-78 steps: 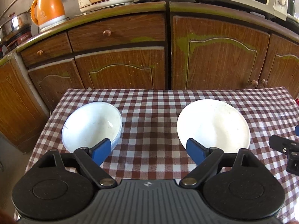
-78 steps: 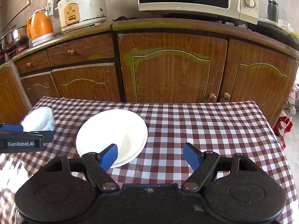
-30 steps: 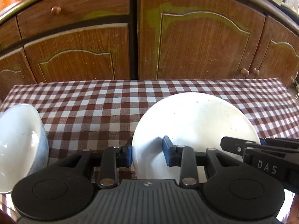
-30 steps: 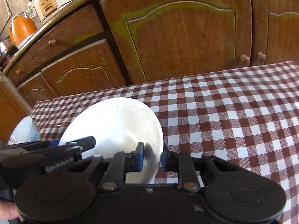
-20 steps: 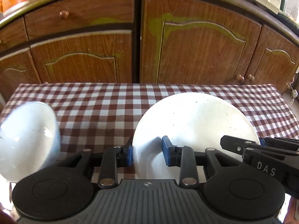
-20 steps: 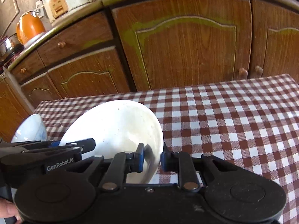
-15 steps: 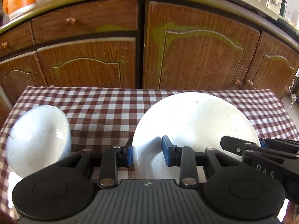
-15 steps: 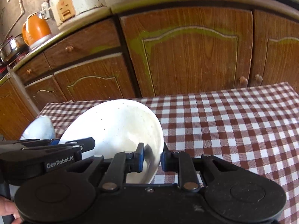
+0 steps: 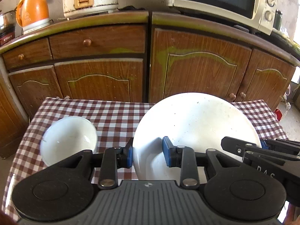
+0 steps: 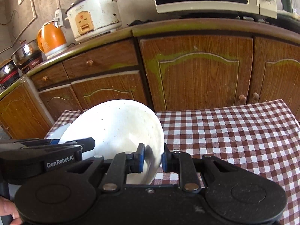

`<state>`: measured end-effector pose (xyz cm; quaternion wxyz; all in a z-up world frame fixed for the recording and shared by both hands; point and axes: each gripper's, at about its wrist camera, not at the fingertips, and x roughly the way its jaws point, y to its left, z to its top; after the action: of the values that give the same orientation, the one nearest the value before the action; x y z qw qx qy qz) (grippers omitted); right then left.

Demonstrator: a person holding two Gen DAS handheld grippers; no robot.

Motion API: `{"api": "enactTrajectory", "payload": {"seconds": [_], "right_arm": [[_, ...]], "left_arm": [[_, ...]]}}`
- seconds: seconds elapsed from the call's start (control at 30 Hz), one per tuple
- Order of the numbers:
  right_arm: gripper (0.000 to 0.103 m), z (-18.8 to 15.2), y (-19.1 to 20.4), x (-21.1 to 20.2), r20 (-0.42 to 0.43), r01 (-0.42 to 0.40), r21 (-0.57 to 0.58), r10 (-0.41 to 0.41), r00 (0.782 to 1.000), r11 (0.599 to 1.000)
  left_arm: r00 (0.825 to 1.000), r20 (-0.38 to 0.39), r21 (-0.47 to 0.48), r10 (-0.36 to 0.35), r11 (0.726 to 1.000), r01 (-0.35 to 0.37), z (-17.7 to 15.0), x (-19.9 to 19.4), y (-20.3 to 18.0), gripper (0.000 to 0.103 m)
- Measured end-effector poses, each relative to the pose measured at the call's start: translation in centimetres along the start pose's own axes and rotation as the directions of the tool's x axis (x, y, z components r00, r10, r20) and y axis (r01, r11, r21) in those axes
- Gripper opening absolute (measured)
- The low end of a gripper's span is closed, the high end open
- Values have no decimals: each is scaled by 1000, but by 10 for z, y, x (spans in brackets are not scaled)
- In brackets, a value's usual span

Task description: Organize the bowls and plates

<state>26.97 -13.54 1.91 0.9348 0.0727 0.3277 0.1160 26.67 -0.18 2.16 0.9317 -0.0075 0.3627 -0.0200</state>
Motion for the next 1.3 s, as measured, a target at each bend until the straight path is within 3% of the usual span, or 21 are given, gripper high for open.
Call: {"api": "enactTrajectory", "payload": {"seconds": [1.3], "right_arm": [[24,-17,45,-123,84,-25,-24,27,996,999]], "left_arm": [[997,75,-17,35,999,-34,-33,-119,4,32]]}}
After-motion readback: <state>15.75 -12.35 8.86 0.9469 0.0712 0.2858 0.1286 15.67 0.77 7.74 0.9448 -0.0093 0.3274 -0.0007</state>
